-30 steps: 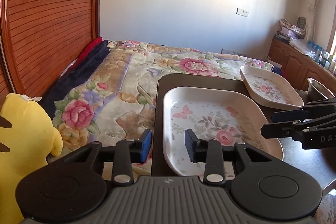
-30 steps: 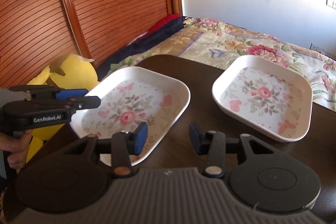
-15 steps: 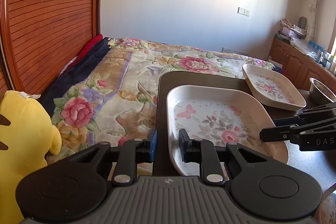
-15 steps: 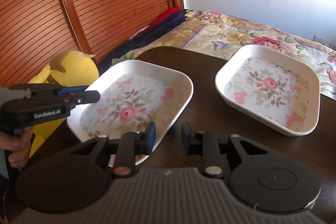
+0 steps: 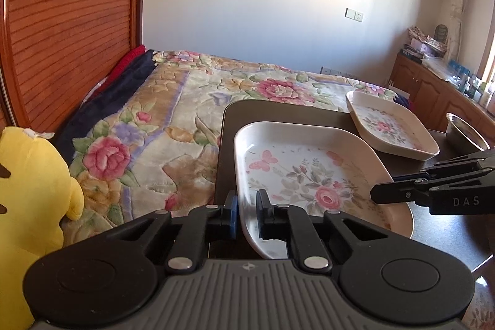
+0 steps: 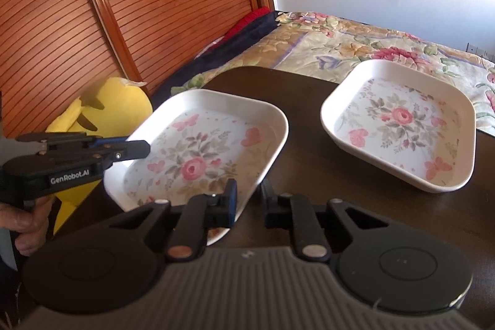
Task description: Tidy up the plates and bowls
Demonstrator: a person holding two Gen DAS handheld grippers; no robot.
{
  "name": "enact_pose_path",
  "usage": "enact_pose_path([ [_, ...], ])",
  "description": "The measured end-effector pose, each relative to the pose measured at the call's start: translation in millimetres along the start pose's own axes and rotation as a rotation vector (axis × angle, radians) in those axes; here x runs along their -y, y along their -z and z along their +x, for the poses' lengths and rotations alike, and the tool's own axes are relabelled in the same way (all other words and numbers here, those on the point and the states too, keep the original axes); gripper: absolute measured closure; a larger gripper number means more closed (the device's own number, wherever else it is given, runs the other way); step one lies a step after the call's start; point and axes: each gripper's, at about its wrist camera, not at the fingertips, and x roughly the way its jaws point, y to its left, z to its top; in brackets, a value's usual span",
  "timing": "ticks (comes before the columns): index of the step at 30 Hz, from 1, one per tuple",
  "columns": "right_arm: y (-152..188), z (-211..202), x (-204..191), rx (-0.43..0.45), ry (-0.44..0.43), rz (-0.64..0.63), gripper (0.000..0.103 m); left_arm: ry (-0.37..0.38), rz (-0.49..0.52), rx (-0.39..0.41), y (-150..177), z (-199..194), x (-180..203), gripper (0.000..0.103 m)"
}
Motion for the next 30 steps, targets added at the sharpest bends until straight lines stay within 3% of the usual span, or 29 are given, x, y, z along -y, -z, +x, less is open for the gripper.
enact_pose_path([
  [15, 7.8, -55.1, 4.4, 0.076, 0.001, 0.006, 0.087, 0.012, 0.037, 0.037, -3.5, -49.2, 36.8, 0.089],
  [30, 37.9, -110.5, 11.0, 0.122, 0.009, 0.019, 0.087, 0.032, 0.066, 0.053, 13.3, -92.1, 81.5, 0.089],
])
